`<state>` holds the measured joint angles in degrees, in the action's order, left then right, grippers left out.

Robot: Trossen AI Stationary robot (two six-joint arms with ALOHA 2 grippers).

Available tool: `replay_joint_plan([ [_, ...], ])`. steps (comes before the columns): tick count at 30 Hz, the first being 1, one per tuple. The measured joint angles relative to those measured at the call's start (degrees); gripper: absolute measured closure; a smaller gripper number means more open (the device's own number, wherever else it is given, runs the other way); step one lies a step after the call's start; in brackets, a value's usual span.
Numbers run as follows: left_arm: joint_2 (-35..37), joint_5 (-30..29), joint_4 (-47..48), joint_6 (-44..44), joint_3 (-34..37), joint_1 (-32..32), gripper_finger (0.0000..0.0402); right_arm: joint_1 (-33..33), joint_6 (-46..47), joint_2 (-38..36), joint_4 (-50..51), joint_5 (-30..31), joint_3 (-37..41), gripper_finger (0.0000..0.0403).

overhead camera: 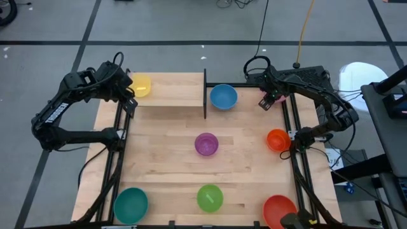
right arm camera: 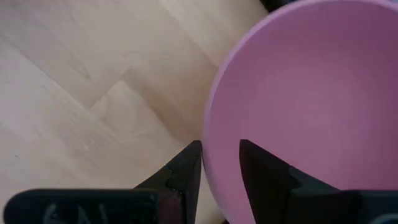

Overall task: Place and stack bowls onto a shelf
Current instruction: Put the pink bowl on the shelf

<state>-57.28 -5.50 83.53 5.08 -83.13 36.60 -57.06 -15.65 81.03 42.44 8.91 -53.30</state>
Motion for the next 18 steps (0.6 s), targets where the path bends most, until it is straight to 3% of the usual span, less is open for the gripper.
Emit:
replay_joint_plan([
  [8, 0.00, 0.00, 0.02, 1.35, 0.00, 0.00, 0.0337, -0.63, -4.41, 0.00, -1.93, -1.15, 0.02, 0.0308],
  [14, 0.00, 0.02, 0.44, 1.49, 0.00, 0.00, 0.0337, -3.77, -5.11, 0.00, -1.74, -7.91, 0.04, 0.0385],
  [18, 0.00, 0.02, 0.44, 1.70, 0.00, 0.00, 0.0337, -4.85, -5.29, 0.00, -0.77, -8.32, 0.04, 0.0396],
])
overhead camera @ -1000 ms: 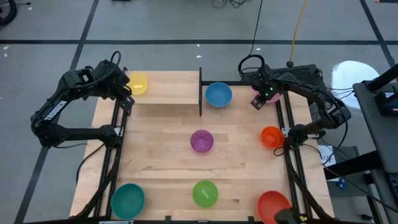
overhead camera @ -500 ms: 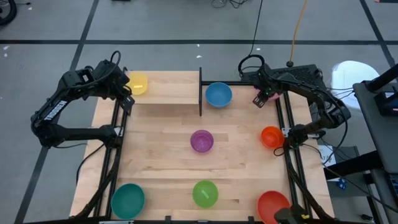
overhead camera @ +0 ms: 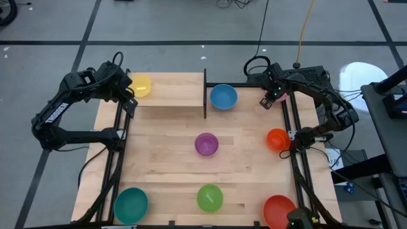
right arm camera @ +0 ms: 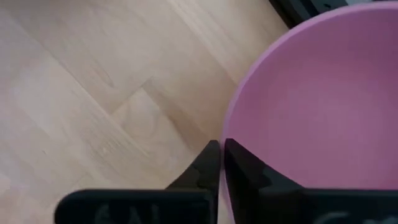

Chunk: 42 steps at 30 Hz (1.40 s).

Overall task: Place and stack bowls onto a shelf
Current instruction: Put the pink bowl on the shelf

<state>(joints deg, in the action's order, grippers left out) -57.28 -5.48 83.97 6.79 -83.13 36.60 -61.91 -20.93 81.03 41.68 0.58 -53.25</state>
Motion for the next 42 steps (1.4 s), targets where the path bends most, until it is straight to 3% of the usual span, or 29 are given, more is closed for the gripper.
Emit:
replay_joint_plan([
  [11, 0.00, 0.00, 0.02, 0.04, 0.00, 0.00, 0.0337, 4.44, -1.00, -1.57, 6.37, 0.81, 0.02, 0.0402],
  [18, -0.02, 0.00, 0.02, 0.03, 0.00, -0.02, 0.0337, 10.47, -0.67, -9.98, 6.67, 0.63, 0.04, 0.0402],
  [27, -0.02, 0.00, 0.01, -0.20, 0.00, -0.02, 0.0337, 16.98, 7.63, -19.33, 7.27, 0.69, -1.16, 0.0403],
  [34, -0.02, 0.00, -0.01, -0.24, 0.00, -0.02, 0.0337, 23.78, 9.60, -19.60, 6.91, 1.07, -10.51, 0.0403],
  [42, -0.02, -0.02, 0.02, -0.32, 0.00, -0.01, 0.0337, 30.23, 8.60, -10.06, 6.60, 4.22, -27.48, 0.0403],
])
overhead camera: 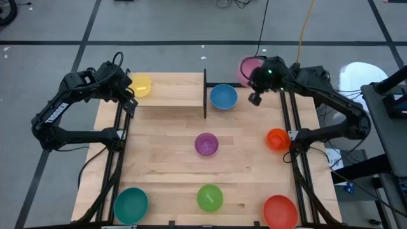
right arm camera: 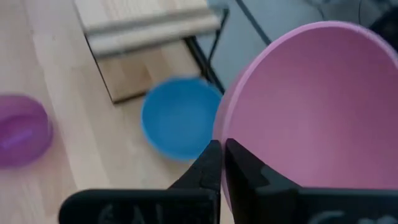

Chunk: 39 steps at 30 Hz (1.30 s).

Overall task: Place and stack bowls onto a shelf
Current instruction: Put the pink bowl on the shelf

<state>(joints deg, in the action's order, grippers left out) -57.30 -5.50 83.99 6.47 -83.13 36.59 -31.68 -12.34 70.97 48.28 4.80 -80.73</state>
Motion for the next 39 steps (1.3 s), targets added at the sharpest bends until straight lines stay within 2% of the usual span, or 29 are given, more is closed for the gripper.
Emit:
replay_joint_plan([
  [8, 0.00, 0.00, 0.00, -0.07, 0.00, -0.01, 0.0337, 4.44, -3.34, 14.35, -0.04, -0.22, -17.55, 0.0403],
  [21, 0.00, 0.00, -0.01, -0.03, 0.00, 0.00, 0.0337, 11.26, -9.20, 34.13, -0.07, -1.43, -39.50, 0.0403],
  [29, 0.00, 0.00, -0.02, 0.01, 0.00, -0.01, 0.0337, 12.99, -9.97, 40.03, -3.70, -9.79, -41.31, 0.0403],
  [39, 0.00, -0.02, -0.02, 0.32, 0.00, -0.01, 0.0337, 12.66, -9.88, 43.31, -2.79, -9.80, -41.31, 0.0403],
])
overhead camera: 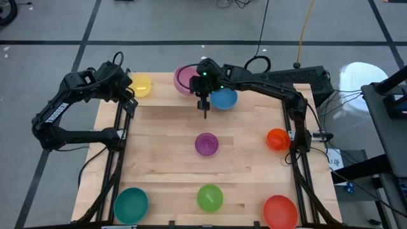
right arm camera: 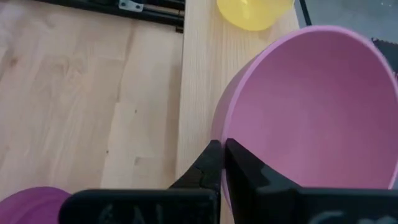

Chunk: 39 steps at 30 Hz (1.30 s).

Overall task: Place and stack bowls onto a shelf
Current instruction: Put the pink bowl on the shelf

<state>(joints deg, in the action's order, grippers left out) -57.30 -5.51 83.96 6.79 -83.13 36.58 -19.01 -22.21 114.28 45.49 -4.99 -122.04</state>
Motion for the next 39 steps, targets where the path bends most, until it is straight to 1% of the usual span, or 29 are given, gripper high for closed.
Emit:
replay_joint_plan([
  [8, 0.00, -0.01, 0.00, 0.04, 0.02, 0.00, 0.0337, -1.09, 0.38, 0.00, 1.74, 0.47, 1.09, 0.0403],
  [20, 0.00, 0.01, 0.00, 0.22, 0.02, 0.01, 0.0337, -1.52, 0.22, -0.04, 0.86, 0.46, 6.00, 0.0403],
  [32, 0.00, 0.00, 0.00, 0.17, 0.02, 0.01, 0.0337, -1.52, -0.96, -0.02, 0.00, 0.44, 6.12, 0.0403],
  [39, 0.00, 0.02, 0.08, 0.02, 0.02, 0.00, 0.0337, -1.52, -0.99, -0.02, -3.73, 0.44, 6.14, 0.0398],
])
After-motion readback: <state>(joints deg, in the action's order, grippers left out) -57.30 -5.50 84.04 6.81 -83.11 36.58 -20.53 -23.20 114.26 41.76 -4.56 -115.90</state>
